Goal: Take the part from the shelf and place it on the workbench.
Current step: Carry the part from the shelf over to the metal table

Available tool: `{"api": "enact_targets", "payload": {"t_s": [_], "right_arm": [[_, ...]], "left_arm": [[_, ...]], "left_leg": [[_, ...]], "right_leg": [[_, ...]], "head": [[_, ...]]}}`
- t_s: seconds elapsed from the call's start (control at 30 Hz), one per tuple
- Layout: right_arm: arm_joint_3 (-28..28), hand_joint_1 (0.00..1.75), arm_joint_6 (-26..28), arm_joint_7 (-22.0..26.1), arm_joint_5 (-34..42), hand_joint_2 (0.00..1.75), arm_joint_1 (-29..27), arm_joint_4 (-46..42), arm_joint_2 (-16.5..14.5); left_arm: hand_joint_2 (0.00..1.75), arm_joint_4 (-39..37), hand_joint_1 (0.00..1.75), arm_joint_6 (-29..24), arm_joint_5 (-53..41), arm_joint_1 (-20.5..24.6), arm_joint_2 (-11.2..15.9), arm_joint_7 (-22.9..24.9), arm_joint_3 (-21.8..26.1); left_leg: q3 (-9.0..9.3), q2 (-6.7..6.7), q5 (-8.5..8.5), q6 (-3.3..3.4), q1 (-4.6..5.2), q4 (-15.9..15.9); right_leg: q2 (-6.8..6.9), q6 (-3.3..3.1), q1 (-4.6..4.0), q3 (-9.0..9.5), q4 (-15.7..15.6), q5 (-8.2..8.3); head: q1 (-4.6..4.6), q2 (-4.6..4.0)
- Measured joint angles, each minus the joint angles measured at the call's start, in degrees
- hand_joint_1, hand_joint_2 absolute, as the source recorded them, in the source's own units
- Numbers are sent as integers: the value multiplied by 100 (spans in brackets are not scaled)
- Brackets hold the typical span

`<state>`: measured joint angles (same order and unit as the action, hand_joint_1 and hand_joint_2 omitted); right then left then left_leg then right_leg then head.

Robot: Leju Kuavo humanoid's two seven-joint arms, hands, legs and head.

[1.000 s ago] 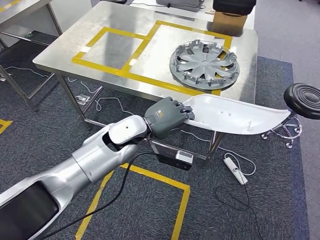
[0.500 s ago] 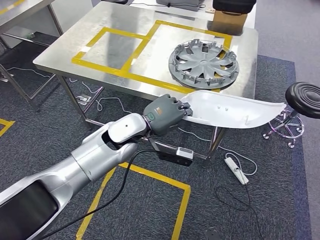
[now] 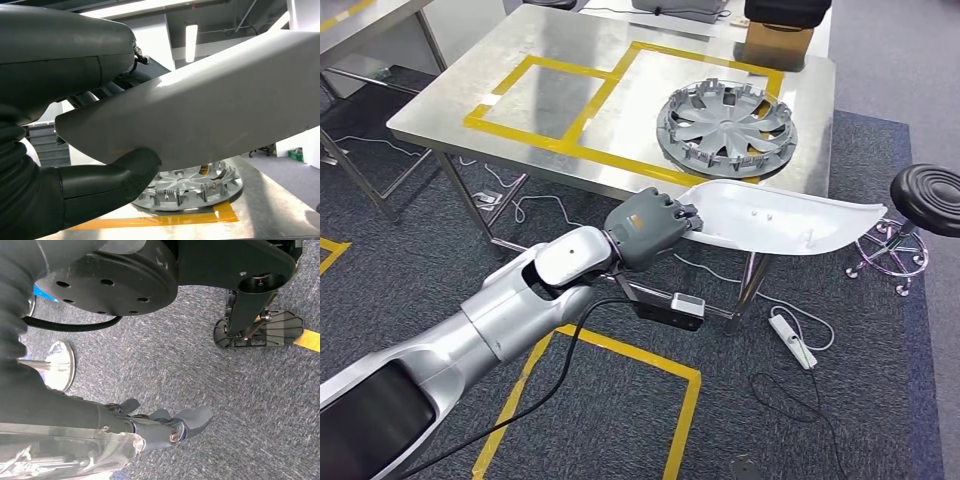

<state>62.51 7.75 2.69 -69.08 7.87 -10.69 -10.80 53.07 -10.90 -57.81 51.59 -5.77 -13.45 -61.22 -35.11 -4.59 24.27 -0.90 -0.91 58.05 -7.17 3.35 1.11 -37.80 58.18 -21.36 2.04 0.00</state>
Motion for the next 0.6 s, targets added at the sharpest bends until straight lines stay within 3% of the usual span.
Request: {"api": "enact_targets", "payload": {"t_s": [0.6], "right_arm": [[0,0,11,0,-26,175,1,0,0]], "left_arm": [[175,-2,175,-5,-61,-1,2,71,21]], "left_leg": [[0,0,-1,-1,0,0]], "right_leg": [[0,0,0,-2,2,0]], "head": [[-1,-1]]}}
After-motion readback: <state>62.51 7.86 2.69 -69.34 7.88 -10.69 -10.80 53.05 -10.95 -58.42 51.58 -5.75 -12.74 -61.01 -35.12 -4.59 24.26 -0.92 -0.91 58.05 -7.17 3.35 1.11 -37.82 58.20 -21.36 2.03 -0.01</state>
